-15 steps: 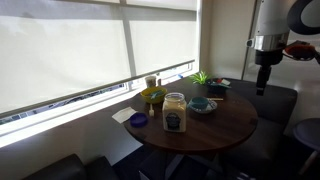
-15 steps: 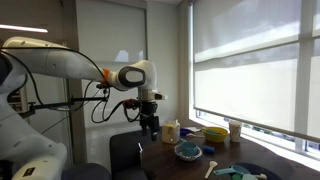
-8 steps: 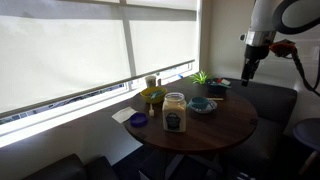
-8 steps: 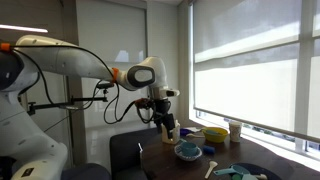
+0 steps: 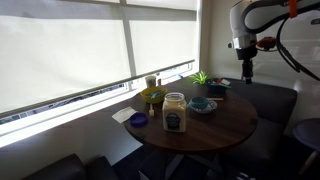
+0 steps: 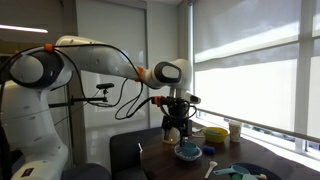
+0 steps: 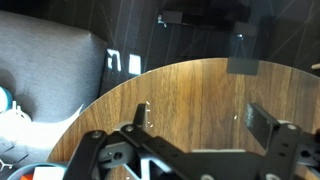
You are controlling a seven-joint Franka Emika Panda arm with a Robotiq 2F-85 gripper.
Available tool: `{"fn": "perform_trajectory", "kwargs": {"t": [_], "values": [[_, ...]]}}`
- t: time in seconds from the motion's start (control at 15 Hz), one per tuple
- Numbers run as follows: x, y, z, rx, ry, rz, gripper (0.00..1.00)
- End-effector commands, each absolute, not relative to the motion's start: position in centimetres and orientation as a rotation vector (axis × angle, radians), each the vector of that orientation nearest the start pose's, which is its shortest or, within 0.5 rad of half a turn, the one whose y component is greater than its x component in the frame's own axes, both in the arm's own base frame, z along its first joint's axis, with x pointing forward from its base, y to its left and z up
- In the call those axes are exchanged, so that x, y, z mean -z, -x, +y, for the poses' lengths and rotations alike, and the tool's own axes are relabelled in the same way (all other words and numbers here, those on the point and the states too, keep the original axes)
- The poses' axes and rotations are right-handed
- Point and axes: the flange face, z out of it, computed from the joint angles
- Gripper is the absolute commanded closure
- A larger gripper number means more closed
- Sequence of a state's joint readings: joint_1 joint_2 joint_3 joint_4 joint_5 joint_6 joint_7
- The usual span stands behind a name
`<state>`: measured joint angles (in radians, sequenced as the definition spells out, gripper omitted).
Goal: Put the spoon in the open bottle
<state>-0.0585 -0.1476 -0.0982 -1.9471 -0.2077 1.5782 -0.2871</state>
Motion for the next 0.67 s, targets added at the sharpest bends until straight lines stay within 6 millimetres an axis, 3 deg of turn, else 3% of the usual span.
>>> {"fn": "perform_trajectory", "kwargs": {"t": [0.0,0.2,0.27,0.33,0.6], "values": [[-52.9,-48.6,-10.2,-0.440,3.240,-0.262,0.00],[-52.5,-48.6,-10.1,-0.447,3.238,-0.262,0.00],[-53.0,-47.5,-9.9,-0.437,3.166,-0.461,0.00],[-53.6,-46.5,-10.8,-0.429,3.142,-0.536,0.00],[-54.3,-45.9,-15.5,-0.417,3.018,-0.844,0.00]]}}
